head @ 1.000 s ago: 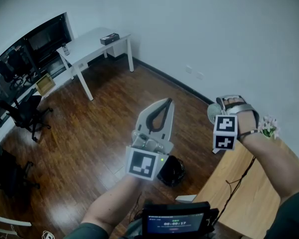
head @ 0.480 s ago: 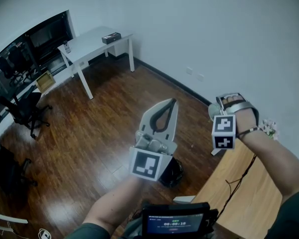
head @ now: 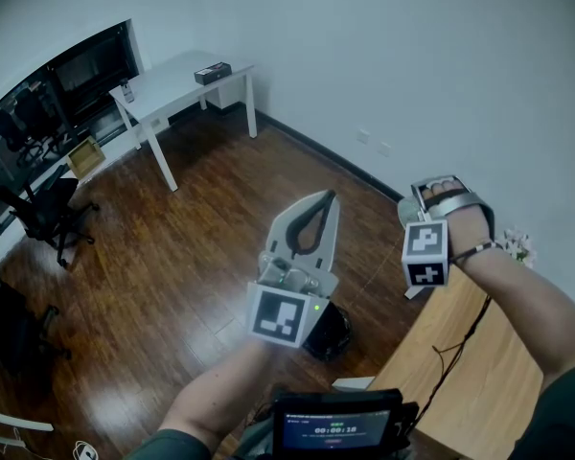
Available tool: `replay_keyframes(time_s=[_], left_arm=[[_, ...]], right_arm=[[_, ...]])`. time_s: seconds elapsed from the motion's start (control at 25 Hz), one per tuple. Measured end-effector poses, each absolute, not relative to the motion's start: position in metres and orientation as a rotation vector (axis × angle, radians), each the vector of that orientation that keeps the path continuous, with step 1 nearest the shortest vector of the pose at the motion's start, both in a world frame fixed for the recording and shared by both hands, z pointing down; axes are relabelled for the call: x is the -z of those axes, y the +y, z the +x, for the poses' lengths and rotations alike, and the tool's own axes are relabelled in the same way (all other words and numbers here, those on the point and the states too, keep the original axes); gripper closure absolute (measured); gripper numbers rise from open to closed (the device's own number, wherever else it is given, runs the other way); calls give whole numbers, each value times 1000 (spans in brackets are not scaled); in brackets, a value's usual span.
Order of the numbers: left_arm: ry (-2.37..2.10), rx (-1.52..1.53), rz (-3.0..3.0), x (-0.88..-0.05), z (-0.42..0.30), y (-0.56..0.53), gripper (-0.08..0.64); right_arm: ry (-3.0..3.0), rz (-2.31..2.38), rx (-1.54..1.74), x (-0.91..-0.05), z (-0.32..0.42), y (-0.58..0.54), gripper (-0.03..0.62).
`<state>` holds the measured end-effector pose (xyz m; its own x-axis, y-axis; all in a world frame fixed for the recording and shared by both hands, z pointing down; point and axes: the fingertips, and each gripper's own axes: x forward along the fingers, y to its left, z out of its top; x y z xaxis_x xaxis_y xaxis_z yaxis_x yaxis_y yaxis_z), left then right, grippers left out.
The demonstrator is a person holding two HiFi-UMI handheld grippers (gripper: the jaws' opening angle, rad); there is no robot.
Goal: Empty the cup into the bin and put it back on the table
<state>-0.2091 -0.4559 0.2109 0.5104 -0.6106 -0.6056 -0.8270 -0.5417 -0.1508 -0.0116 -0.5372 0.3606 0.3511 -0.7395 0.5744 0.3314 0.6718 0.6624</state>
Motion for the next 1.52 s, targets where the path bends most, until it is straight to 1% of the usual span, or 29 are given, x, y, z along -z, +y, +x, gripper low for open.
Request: replay_keyframes(time_s=[0.2, 0.76, 1.08, 1.52], left_arm=[[1185, -690, -2336, -212, -210, -455, 569], [1178, -700, -2345, -210, -210, -452, 569], [1168, -676, -2377, -218, -207, -455, 569], [1081, -711, -2426, -216, -190, -451, 569]], right_arm=[[-947, 477, 779, -354, -16, -538, 206], [-1014, 529, 763, -337, -35, -537, 206], [-1221, 632, 614, -347, -36, -529, 206], [-1610, 923, 340, -346, -21, -519, 204]])
